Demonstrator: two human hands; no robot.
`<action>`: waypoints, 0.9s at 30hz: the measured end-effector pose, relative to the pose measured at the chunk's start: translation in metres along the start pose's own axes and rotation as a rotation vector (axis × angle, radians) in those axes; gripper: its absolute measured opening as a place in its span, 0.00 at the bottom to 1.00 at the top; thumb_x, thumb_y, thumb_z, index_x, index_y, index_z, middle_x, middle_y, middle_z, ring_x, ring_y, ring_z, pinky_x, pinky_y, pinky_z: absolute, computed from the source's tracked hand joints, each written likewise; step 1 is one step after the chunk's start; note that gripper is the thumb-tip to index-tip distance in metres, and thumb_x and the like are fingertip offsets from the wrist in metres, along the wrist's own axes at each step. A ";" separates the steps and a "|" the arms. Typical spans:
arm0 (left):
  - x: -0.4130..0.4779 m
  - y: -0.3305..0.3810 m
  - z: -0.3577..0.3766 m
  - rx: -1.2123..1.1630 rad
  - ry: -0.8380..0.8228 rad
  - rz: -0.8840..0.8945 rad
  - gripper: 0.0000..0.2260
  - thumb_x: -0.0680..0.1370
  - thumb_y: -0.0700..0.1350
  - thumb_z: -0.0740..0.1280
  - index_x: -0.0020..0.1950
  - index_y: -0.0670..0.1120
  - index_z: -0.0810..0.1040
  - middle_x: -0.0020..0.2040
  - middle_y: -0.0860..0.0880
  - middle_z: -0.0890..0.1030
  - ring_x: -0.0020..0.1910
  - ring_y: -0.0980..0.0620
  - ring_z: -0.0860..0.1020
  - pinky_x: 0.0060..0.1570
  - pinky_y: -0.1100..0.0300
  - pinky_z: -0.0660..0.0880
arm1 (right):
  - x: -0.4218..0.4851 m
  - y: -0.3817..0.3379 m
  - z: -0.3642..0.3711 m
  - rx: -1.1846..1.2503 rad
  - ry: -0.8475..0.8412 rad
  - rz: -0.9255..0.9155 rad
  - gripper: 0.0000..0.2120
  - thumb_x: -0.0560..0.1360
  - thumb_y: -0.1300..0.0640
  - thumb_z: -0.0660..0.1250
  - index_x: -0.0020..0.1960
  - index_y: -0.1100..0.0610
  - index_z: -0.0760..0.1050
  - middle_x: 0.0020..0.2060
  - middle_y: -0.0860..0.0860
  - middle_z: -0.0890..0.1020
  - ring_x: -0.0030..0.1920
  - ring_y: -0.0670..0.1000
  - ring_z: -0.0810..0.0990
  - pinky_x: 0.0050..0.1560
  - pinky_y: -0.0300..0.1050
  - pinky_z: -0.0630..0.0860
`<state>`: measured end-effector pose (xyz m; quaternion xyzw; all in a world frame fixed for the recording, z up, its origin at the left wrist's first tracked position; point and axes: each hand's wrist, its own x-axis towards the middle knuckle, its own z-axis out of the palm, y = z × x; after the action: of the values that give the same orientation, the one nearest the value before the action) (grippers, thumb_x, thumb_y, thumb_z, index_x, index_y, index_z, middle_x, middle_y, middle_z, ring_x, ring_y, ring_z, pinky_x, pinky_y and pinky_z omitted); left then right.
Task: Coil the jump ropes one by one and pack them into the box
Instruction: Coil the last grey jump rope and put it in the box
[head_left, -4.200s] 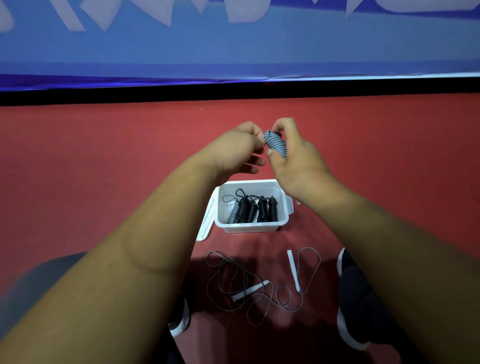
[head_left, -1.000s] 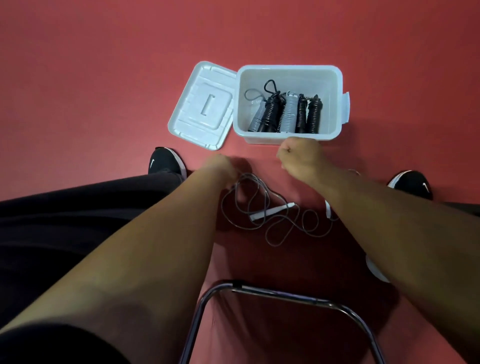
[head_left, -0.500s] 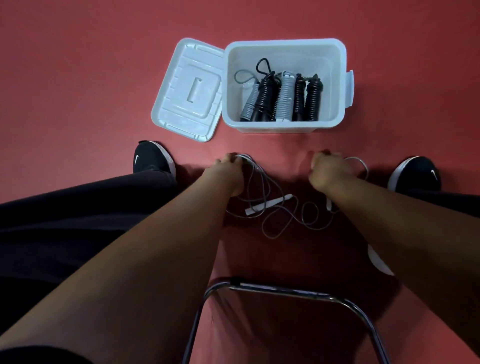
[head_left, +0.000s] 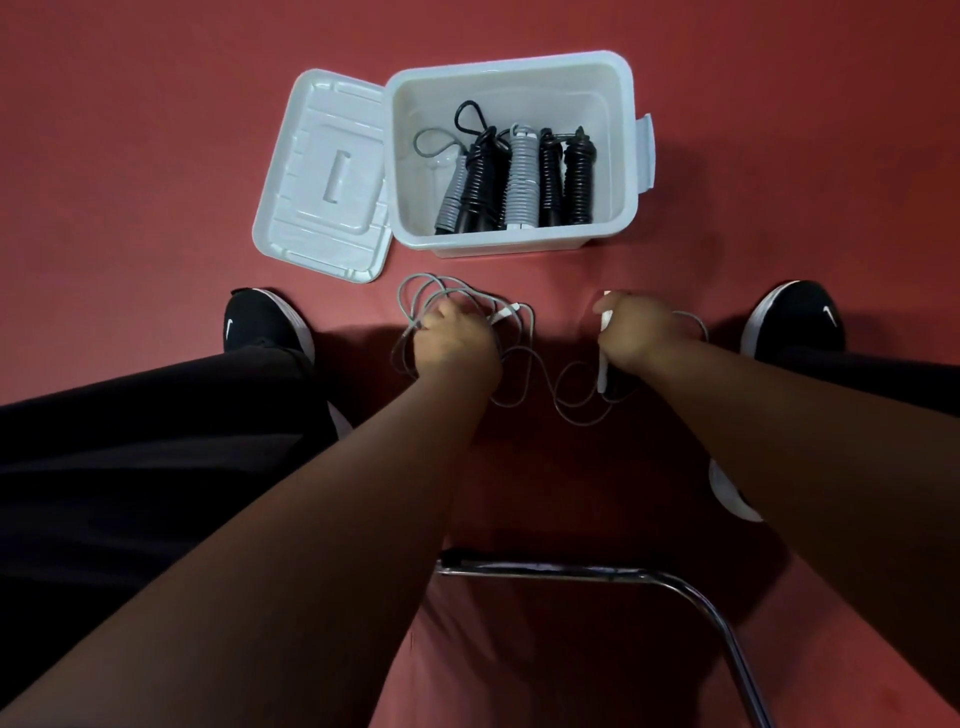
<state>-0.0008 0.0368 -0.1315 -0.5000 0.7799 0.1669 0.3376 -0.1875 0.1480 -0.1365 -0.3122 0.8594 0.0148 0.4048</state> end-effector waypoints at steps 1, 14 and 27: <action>-0.003 0.005 0.003 -0.029 0.022 0.071 0.23 0.82 0.47 0.65 0.76 0.43 0.67 0.73 0.41 0.67 0.72 0.39 0.68 0.65 0.44 0.73 | 0.000 0.001 0.000 0.066 0.017 -0.010 0.23 0.81 0.63 0.65 0.75 0.56 0.76 0.74 0.57 0.77 0.75 0.57 0.73 0.73 0.43 0.66; 0.032 0.007 -0.003 -0.062 -0.027 0.299 0.22 0.83 0.59 0.60 0.78 0.61 0.67 0.77 0.44 0.68 0.74 0.38 0.69 0.69 0.40 0.71 | 0.020 -0.015 -0.006 0.465 0.325 0.074 0.04 0.78 0.54 0.72 0.51 0.54 0.79 0.46 0.52 0.85 0.48 0.54 0.83 0.52 0.47 0.79; 0.016 0.013 0.003 0.347 0.015 0.359 0.20 0.82 0.48 0.65 0.75 0.49 0.73 0.73 0.43 0.72 0.72 0.40 0.71 0.68 0.45 0.69 | 0.018 -0.011 -0.010 0.909 0.034 0.352 0.12 0.84 0.62 0.59 0.64 0.60 0.77 0.44 0.62 0.86 0.39 0.58 0.88 0.45 0.55 0.88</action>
<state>-0.0161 0.0336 -0.1460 -0.2891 0.8756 0.0840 0.3777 -0.1969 0.1270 -0.1397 0.0461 0.8252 -0.2987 0.4771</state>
